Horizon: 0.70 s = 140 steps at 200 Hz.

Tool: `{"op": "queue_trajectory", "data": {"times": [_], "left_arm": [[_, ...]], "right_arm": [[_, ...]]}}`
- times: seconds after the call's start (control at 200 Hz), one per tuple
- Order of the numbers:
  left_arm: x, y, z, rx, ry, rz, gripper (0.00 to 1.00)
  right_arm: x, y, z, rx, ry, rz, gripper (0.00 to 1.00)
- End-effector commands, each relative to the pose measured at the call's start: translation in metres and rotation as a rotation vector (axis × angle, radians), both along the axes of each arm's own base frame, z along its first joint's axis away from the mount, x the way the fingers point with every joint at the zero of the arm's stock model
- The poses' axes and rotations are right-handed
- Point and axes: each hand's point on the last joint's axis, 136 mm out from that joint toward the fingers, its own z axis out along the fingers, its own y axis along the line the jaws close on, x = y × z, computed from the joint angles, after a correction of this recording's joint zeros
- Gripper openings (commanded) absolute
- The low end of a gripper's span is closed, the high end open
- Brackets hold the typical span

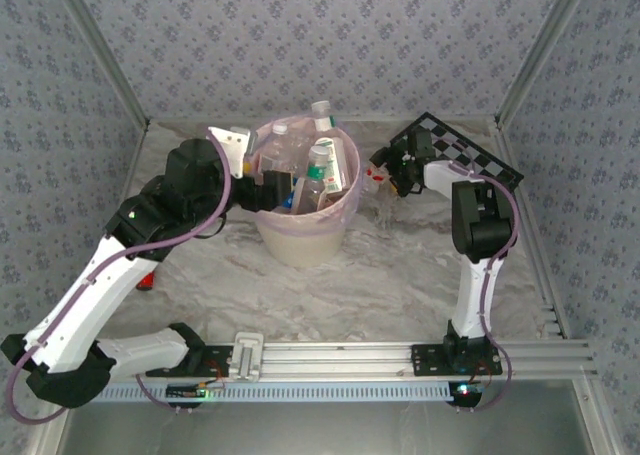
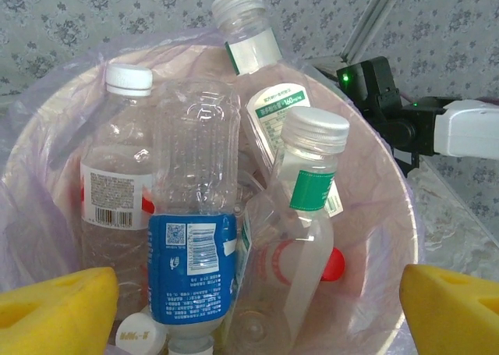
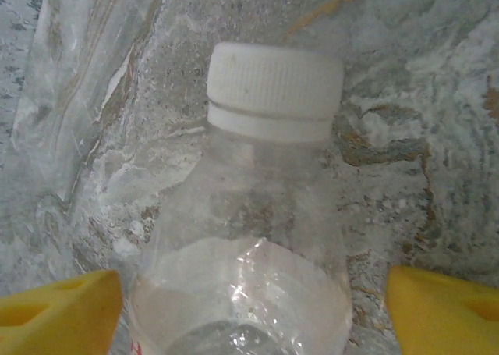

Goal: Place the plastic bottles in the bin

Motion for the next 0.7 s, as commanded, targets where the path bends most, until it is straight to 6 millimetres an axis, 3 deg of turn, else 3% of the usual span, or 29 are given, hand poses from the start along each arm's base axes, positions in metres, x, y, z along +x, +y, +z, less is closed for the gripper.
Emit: {"op": "queue_trajectory", "data": {"times": [0.0,0.095,0.23,0.385,0.55,0.695], "left_arm": [[-0.002,0.002,-0.003,0.026,-0.003,-0.005,0.93],[-0.002,-0.003,-0.001,0.013,-0.004,-0.023,0.93],[0.000,-0.011,0.002,0.002,-0.005,-0.048,0.93],[0.001,-0.019,0.007,-0.013,-0.007,-0.081,0.94],[-0.006,-0.046,0.026,-0.085,-0.013,-0.215,0.95],[-0.018,-0.080,0.056,-0.178,-0.021,-0.403,0.99]], "right_arm": [[0.003,-0.003,0.006,-0.003,-0.019,-0.007,0.79],[-0.001,-0.010,0.016,-0.032,-0.043,-0.003,0.67],[-0.012,-0.020,0.038,-0.099,-0.072,0.025,0.61],[-0.037,-0.042,0.078,-0.207,-0.126,0.062,0.58],[-0.081,-0.061,0.148,-0.330,-0.248,0.152,0.52],[-0.132,-0.054,0.223,-0.332,-0.412,0.273,0.48]]}}
